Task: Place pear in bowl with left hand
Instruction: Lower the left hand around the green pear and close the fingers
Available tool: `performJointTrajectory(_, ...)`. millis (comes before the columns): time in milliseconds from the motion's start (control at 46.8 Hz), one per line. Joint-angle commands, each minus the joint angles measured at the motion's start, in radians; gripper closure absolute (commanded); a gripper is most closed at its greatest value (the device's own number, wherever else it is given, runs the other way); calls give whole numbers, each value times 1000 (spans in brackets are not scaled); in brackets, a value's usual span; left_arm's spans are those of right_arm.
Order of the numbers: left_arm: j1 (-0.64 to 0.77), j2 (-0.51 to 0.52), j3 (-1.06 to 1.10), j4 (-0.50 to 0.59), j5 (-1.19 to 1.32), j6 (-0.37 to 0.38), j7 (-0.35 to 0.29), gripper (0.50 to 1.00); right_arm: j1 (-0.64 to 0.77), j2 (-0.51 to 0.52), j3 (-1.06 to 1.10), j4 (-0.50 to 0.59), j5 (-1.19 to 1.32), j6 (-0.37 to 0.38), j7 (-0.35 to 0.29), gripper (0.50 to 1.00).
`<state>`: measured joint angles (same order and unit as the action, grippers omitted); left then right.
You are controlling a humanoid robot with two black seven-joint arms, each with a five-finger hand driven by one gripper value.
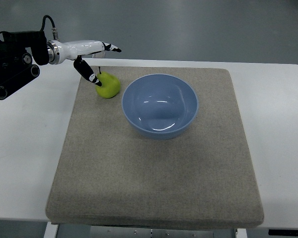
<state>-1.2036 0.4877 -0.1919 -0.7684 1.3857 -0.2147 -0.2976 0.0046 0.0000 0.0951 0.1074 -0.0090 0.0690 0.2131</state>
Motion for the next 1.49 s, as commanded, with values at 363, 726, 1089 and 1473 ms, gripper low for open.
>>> performJointTrajectory(363, 6, -24, 39, 17, 44, 5, -6, 525, 0, 0, 0, 0, 0, 0, 0, 574)
performJointTrajectory(726, 39, -66, 40, 80, 52, 11, -12, 525, 0, 0, 0, 0, 0, 0, 0, 574)
performJointTrajectory(1089, 41, -83, 72, 83, 38, 14, -14, 525, 0, 0, 0, 0, 0, 0, 0, 574)
performJointTrajectory(1473, 52, -89, 72, 87, 30, 24, -12, 626, 0, 0, 0, 0, 0, 0, 0, 574)
